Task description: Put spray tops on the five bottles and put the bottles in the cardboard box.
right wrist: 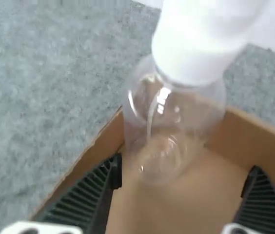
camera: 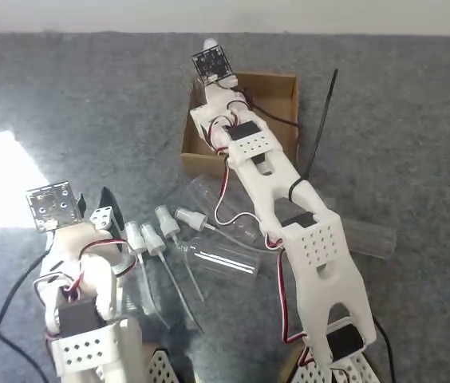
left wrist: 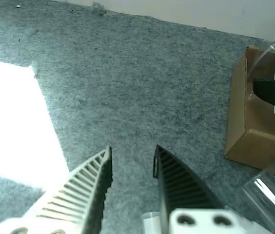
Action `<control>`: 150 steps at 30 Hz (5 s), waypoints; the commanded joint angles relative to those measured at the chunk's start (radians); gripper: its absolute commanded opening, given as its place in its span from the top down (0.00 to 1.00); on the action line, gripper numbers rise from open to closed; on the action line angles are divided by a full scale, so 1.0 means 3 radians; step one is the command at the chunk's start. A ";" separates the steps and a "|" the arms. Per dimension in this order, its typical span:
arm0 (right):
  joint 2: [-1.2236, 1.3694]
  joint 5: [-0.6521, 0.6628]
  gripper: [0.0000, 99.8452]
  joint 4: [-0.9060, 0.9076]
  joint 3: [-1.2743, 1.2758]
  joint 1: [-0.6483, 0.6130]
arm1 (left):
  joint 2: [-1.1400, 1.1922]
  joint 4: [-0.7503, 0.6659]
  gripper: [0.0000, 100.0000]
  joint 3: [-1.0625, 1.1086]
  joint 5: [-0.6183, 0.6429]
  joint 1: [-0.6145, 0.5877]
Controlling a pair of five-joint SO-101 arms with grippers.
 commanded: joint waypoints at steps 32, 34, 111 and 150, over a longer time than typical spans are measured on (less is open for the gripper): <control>-0.1895 -0.0010 0.82 0.2637 -0.0199 -0.0013 | -0.0041 -0.0118 0.87 -0.0033 -0.0020 -0.0031; -0.1977 -0.0010 0.82 0.2816 -0.0199 -0.0013 | -0.0041 -0.0118 0.87 -0.0028 -0.0020 -0.0031; -0.3884 0.0557 0.69 0.2181 0.3498 -0.1690 | -0.0041 -0.0312 0.87 -0.0018 0.0005 -0.0450; -0.3383 0.1074 0.80 0.2949 0.3120 -0.1363 | -0.0041 -0.0312 0.87 -0.0008 0.0005 -0.0450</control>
